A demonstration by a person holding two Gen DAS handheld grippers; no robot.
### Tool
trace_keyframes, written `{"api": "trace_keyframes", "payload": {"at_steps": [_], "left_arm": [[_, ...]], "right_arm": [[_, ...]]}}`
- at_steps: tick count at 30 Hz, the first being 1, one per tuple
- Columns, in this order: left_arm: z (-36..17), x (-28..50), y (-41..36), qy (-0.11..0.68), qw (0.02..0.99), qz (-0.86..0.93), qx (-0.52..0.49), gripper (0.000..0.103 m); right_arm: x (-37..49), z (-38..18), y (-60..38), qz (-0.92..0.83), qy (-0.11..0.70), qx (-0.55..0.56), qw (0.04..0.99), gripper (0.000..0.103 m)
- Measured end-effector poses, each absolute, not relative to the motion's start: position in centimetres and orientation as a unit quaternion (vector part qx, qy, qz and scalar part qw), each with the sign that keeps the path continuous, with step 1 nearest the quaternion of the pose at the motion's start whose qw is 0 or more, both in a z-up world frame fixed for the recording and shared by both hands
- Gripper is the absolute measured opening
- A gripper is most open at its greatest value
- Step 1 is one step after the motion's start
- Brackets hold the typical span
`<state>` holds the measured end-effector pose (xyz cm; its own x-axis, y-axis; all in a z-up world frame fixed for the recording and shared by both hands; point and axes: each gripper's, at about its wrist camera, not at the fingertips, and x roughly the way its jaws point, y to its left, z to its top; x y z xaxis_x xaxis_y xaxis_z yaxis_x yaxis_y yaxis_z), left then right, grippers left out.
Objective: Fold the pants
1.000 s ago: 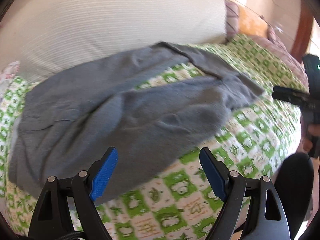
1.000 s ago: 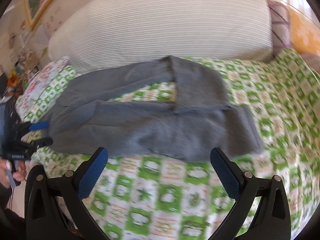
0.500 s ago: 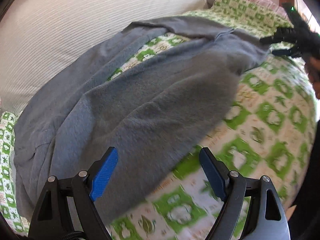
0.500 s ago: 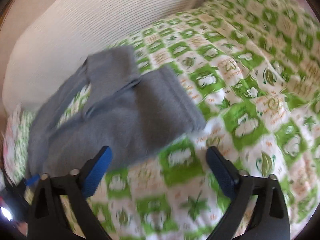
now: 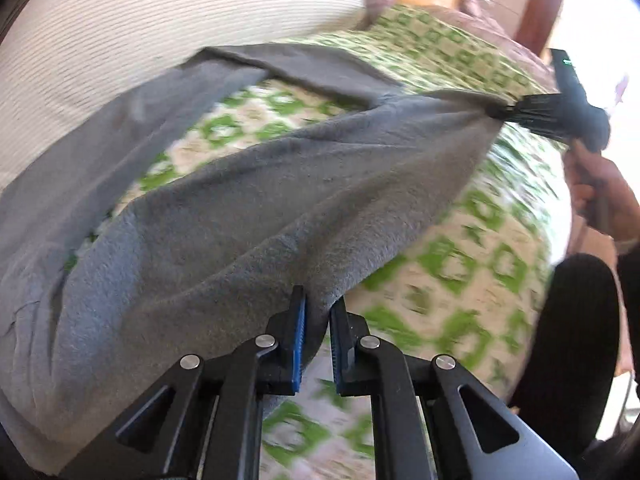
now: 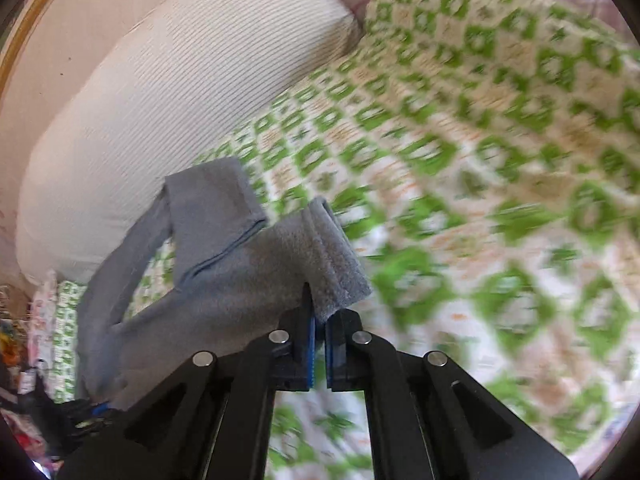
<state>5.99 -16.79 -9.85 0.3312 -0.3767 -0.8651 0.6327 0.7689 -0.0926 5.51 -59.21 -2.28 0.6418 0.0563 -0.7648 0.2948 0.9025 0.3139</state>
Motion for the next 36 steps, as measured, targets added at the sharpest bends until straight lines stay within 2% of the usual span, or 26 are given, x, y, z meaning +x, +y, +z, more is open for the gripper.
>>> {"api": "trace_keyframes", "payload": {"at_steps": [2,4,6,7,8,9,10,13,16,25,27,31,36], "left_arm": [[-11.4,6.1,-17.6,0.499,0.797,-0.307,0.143,0.012],[-12.0,6.3,-17.4,0.511,0.794,-0.303,0.129,0.016],[-11.2,6.5,-16.9,0.512,0.795,-0.306,0.109,0.033],[-10.5,6.5,-16.7,0.503,0.802,-0.302,0.109,0.048],[-9.5,6.3,-16.3,0.492,0.810,-0.298,0.112,0.058],[-8.9,6.6,-16.0,0.484,0.815,-0.297,0.114,0.059],[-8.0,6.8,-15.6,0.479,0.818,-0.298,0.114,0.059],[-6.3,8.0,-14.1,0.469,0.825,-0.296,0.108,0.059],[-5.6,10.0,-13.2,0.463,0.833,-0.277,0.125,0.059],[-4.6,20.9,-13.7,0.452,0.836,-0.252,0.183,0.059],[-4.8,24.1,-14.3,0.457,0.830,-0.261,0.187,0.062],[-5.9,30.7,-15.1,0.462,0.828,-0.238,0.211,0.070],[-8.0,37.8,-15.0,0.485,0.819,-0.204,0.231,0.076]], "right_arm": [[5.4,-3.1,-59.6,-0.082,0.446,0.204,0.868,0.004],[5.8,-4.2,-60.0,-0.105,0.475,0.197,0.852,0.015],[5.4,-4.0,-59.9,-0.111,0.474,0.184,0.854,0.019],[5.1,-3.3,-59.4,-0.122,0.469,0.163,0.859,0.032],[4.7,-2.2,-58.8,-0.136,0.459,0.134,0.868,0.041],[4.4,-1.6,-58.0,-0.139,0.448,0.114,0.876,0.057],[4.3,-0.6,-57.4,-0.136,0.433,0.096,0.886,0.063],[4.8,1.5,-55.8,-0.135,0.410,0.049,0.901,0.065],[6.2,2.4,-53.9,-0.068,0.399,0.051,0.913,0.065],[14.0,-1.2,-45.1,0.052,0.441,-0.028,0.895,0.065],[15.1,-1.8,-43.5,0.065,0.446,-0.050,0.891,0.066],[17.6,-3.4,-40.8,0.080,0.450,-0.107,0.883,0.080],[19.9,-6.3,-40.2,0.069,0.469,-0.172,0.863,0.081]]}}
